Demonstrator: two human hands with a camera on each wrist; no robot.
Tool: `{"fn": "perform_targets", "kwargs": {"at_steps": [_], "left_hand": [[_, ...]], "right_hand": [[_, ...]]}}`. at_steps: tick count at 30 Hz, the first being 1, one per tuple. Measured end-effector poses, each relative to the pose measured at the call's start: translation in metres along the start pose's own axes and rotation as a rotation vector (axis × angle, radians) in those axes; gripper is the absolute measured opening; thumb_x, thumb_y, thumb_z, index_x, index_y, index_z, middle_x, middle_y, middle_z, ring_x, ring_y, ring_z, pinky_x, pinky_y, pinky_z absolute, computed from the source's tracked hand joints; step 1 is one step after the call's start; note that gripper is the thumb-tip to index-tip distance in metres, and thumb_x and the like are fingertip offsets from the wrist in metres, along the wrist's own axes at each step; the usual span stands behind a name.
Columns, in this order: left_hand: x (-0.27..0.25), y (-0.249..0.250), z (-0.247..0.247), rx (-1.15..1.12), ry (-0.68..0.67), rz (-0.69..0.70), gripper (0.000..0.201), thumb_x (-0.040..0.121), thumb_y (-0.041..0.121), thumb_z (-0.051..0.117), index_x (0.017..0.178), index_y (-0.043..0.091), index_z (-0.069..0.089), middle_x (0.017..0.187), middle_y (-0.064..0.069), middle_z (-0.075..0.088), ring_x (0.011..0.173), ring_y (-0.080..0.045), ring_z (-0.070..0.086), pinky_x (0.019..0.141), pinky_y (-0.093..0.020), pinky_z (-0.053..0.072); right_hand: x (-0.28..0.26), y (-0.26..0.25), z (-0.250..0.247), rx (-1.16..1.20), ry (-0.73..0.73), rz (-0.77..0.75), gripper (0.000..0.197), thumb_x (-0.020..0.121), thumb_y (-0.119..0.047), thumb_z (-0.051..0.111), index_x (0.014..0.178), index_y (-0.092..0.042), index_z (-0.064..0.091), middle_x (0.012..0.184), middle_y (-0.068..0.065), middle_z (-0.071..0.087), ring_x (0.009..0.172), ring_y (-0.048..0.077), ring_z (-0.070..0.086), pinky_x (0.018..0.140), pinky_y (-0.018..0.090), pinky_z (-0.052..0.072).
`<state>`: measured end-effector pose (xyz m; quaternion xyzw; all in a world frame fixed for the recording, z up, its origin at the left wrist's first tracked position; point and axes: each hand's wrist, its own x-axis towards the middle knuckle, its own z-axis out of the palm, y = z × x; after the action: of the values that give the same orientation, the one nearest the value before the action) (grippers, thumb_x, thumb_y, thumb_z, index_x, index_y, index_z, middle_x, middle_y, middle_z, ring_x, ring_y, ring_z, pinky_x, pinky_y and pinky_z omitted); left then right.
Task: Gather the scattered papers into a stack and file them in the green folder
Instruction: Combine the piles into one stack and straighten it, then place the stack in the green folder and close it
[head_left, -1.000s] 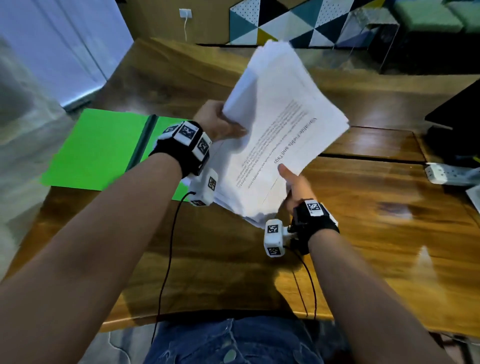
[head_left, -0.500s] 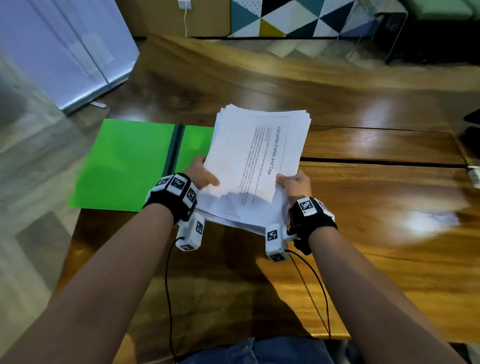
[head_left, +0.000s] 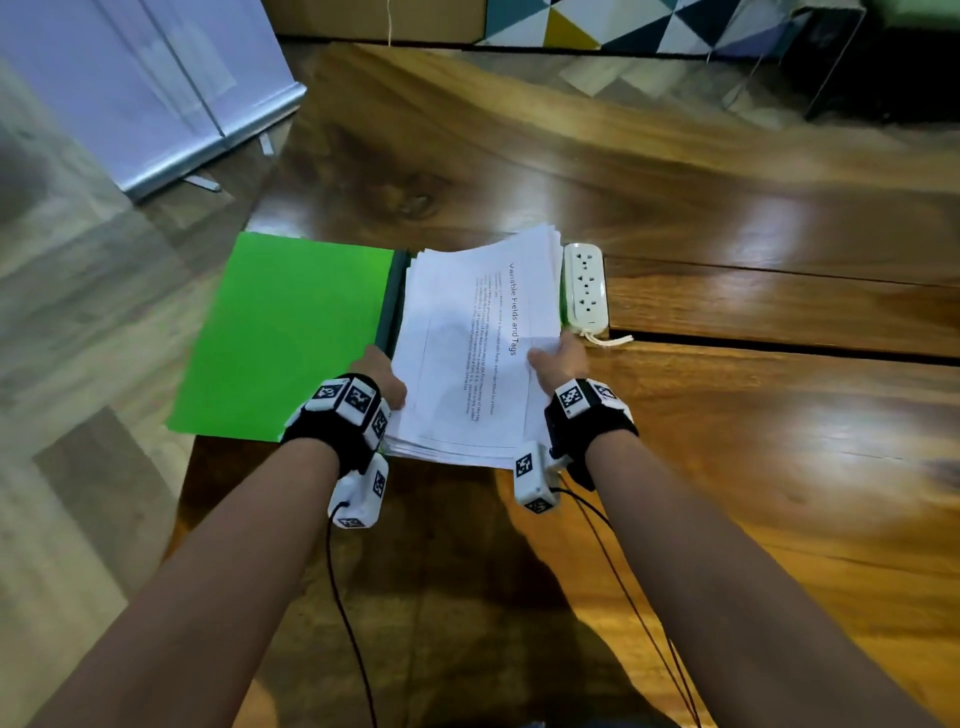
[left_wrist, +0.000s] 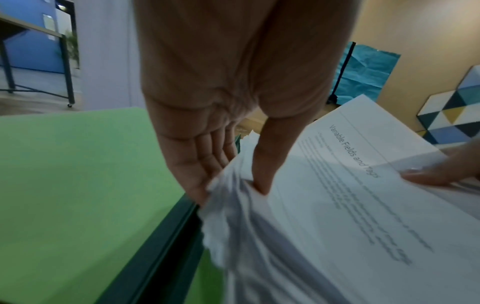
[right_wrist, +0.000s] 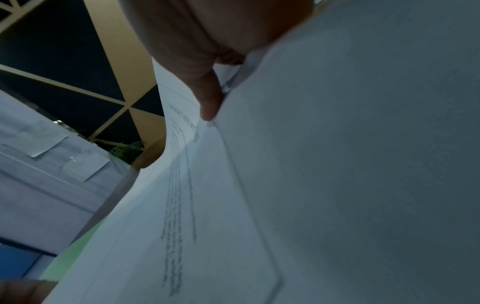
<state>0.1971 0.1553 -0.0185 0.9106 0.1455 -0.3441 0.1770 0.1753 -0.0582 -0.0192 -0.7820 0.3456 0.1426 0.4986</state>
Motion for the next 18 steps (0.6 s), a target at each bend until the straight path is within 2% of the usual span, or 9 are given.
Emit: {"fn": "perform_targets", "kwargs": {"at_steps": [2, 5, 7, 10, 14, 18], "left_hand": [[0.008, -0.002, -0.001, -0.042, 0.042, -0.004, 0.052, 0.085, 0.006, 0.06, 0.131, 0.0, 0.038, 0.13, -0.02, 0.05, 0.117, -0.035, 0.052, 0.09, -0.039, 0.047], [0.016, 0.002, -0.004, -0.033, 0.163, 0.004, 0.045, 0.089, 0.011, 0.055, 0.129, 0.0, 0.039, 0.131, -0.021, 0.048, 0.118, -0.037, 0.052, 0.092, -0.041, 0.046], [0.02, 0.004, -0.001, 0.029, 0.18, 0.036, 0.043, 0.09, 0.012, 0.055, 0.129, -0.002, 0.04, 0.131, -0.023, 0.049, 0.119, -0.038, 0.051, 0.094, -0.043, 0.044], [0.023, 0.005, 0.004, 0.094, 0.209, 0.059, 0.037, 0.09, 0.004, 0.053, 0.124, -0.002, 0.043, 0.125, -0.023, 0.054, 0.115, -0.039, 0.054, 0.092, -0.042, 0.046], [0.017, 0.002, 0.009, 0.178, 0.183, 0.07, 0.034, 0.088, 0.0, 0.053, 0.122, -0.003, 0.047, 0.12, -0.023, 0.058, 0.111, -0.038, 0.057, 0.089, -0.039, 0.048], [0.002, -0.002, 0.017, 0.192, 0.139, 0.083, 0.034, 0.088, 0.001, 0.054, 0.121, -0.003, 0.048, 0.119, -0.022, 0.058, 0.11, -0.037, 0.057, 0.088, -0.038, 0.048]], "right_hand": [[0.004, 0.001, 0.001, -0.003, 0.006, 0.033, 0.062, 0.092, -0.012, 0.054, 0.148, -0.011, 0.027, 0.152, 0.012, 0.033, 0.139, 0.033, 0.034, 0.111, 0.04, 0.034], [0.009, 0.005, -0.001, 0.029, 0.014, 0.019, 0.058, 0.089, -0.007, 0.057, 0.144, -0.011, 0.038, 0.146, 0.01, 0.044, 0.134, 0.031, 0.042, 0.108, 0.038, 0.037], [0.011, 0.008, -0.005, 0.028, 0.016, 0.016, 0.059, 0.089, -0.005, 0.056, 0.145, -0.011, 0.037, 0.146, 0.01, 0.044, 0.135, 0.03, 0.041, 0.109, 0.037, 0.036], [0.013, 0.011, -0.012, 0.036, 0.019, 0.02, 0.062, 0.088, -0.005, 0.056, 0.145, -0.014, 0.035, 0.146, 0.011, 0.043, 0.135, 0.032, 0.04, 0.11, 0.044, 0.038], [0.012, 0.023, -0.017, 0.045, 0.005, 0.022, 0.056, 0.087, -0.005, 0.058, 0.14, -0.011, 0.043, 0.138, 0.012, 0.052, 0.127, 0.032, 0.049, 0.105, 0.045, 0.043], [0.006, 0.033, -0.025, 0.046, -0.02, 0.021, 0.055, 0.087, -0.004, 0.056, 0.14, -0.013, 0.043, 0.137, 0.01, 0.053, 0.125, 0.031, 0.05, 0.103, 0.041, 0.045]]}}
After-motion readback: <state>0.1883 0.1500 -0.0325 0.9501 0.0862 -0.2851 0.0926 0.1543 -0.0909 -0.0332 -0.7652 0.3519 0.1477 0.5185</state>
